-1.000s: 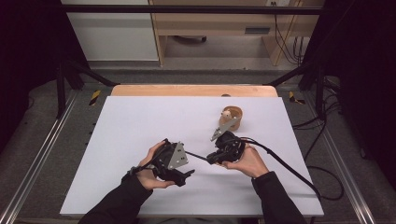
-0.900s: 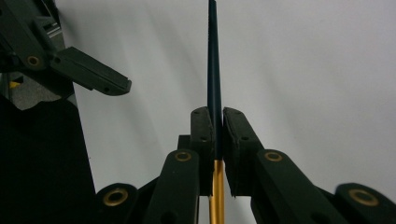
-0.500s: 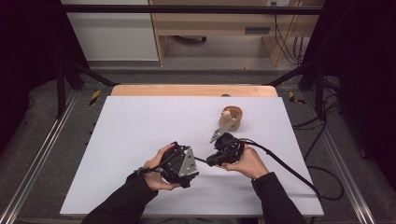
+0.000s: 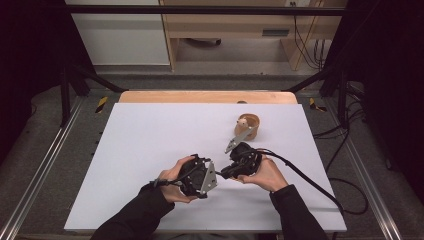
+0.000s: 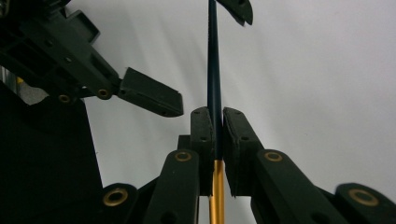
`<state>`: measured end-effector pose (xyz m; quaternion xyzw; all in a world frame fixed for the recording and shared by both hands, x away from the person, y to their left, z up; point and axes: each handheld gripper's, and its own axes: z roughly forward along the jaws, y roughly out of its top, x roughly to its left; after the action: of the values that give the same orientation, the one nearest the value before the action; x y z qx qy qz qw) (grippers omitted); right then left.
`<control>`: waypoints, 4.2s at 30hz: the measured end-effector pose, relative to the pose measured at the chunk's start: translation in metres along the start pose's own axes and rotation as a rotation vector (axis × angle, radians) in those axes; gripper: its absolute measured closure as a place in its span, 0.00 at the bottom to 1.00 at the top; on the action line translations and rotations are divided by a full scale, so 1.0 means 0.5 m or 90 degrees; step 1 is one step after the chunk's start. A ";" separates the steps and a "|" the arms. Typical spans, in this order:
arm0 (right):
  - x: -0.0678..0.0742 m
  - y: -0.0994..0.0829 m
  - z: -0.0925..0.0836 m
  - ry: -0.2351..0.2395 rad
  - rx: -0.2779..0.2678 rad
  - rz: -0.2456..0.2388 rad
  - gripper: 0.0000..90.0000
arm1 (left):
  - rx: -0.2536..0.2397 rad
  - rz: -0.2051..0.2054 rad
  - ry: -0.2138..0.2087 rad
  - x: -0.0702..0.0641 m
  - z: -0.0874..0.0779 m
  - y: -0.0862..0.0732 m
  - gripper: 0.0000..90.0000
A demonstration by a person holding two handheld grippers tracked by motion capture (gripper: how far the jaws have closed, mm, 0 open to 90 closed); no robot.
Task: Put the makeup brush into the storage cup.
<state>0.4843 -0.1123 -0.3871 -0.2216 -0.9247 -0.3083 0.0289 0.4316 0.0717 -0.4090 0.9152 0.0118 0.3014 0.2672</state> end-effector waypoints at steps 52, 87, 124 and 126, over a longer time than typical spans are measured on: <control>0.007 -0.001 0.003 0.038 0.001 -0.004 0.93 | -0.005 0.189 0.005 -0.033 0.014 0.016 0.92; -0.029 -0.093 -0.108 -0.158 -0.293 0.069 0.33 | 0.006 -0.050 0.010 -0.005 -0.016 -0.085 0.92; -0.037 -0.113 -0.062 -0.154 -0.410 0.199 0.15 | -0.062 -0.478 0.040 0.053 -0.026 -0.148 0.92; -0.037 -0.111 -0.059 -0.147 -0.422 0.208 0.15 | -0.073 -0.502 0.042 0.054 -0.027 -0.147 0.92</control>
<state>0.4748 -0.1763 -0.3976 -0.3964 -0.7249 -0.5545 -0.1001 0.4562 0.1462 -0.4216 0.8139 0.3540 0.2053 0.4125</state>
